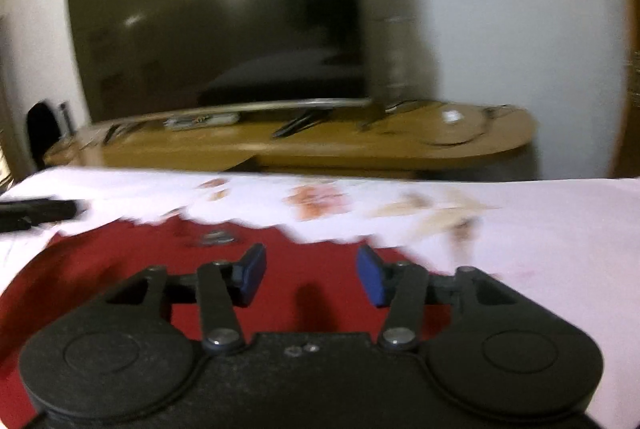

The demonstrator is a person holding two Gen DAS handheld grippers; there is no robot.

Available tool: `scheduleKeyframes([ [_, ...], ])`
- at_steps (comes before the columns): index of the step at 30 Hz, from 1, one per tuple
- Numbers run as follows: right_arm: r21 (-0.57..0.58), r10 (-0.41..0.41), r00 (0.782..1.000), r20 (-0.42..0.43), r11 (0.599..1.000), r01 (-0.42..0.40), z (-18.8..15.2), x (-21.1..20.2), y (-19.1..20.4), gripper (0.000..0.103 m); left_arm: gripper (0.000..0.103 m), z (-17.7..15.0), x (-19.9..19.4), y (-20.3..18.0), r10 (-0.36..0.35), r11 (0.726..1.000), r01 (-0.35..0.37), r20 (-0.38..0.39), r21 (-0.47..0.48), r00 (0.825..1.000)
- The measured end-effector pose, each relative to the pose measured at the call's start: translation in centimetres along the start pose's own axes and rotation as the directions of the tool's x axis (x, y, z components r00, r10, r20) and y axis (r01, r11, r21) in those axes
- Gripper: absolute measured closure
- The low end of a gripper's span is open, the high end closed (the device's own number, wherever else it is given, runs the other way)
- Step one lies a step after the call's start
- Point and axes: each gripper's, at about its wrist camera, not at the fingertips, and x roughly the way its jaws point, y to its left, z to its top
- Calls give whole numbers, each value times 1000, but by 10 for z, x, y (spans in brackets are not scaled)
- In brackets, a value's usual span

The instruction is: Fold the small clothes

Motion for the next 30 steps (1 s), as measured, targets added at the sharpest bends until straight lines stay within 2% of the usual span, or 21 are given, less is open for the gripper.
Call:
scheduleKeyframes([
  [2,-26,23,997,-74,999,-25,0,22,19,43,28,-7,18,-16,-16,999,18,-71,33,997],
  [3,-43,24,995,-94,999,-29,-3,29,25,29,28,-13,28,-17,-12,999,16,-123,35,992],
  [4,-63,12,994,-107,998,-19,-6,36,27,24,22,-17,33,-12,-18,1000,18,-138,2,990],
  [6,-80,-7,991,-130,997,-3,-12,42,20,24,21,-18,34,12,-30,995,14,-153,-101,988],
  [8,-48,10,992,-123,999,-16,-14,37,5,25,21,-23,31,33,2,995,-19,-163,-100,987],
  [11,-72,-38,992,-121,997,30,-16,27,-20,33,21,-31,24,64,18,993,-37,-173,-111,985],
  [13,-73,-77,991,-112,995,69,-18,18,-38,36,21,-34,23,83,-10,985,-21,-179,-169,984],
  [14,-69,-117,987,-114,992,109,-19,17,-44,36,21,-34,25,83,-7,986,-23,-182,-164,983],
  [16,2,-88,989,-117,996,89,-18,17,-56,35,18,-36,24,72,30,993,-50,-182,-105,983],
  [19,-44,-119,987,-105,992,115,-17,11,-41,36,18,-32,13,66,51,992,-69,-157,-109,986],
  [22,-12,-25,999,-39,1000,25,-14,-16,-24,32,18,-25,-13,50,11,997,-18,-91,-72,996],
  [24,-28,46,998,-30,999,-46,-17,-23,-6,32,18,-25,-26,35,-44,995,37,-79,-88,996],
  [25,-47,79,996,-36,996,-80,-20,-24,7,32,18,-26,-28,23,-72,995,65,-86,-82,994],
  [27,-96,131,989,-67,986,-137,-28,-22,32,32,18,-31,-28,1,-84,996,81,-118,-26,989],
  [29,-147,133,985,-109,978,-148,-36,-14,50,31,18,-41,-23,-9,-59,998,62,-160,13,985],
  [30,-174,112,984,-138,975,-136,-40,-9,55,30,12,-46,-23,-5,-69,998,68,-149,-8,986],
])
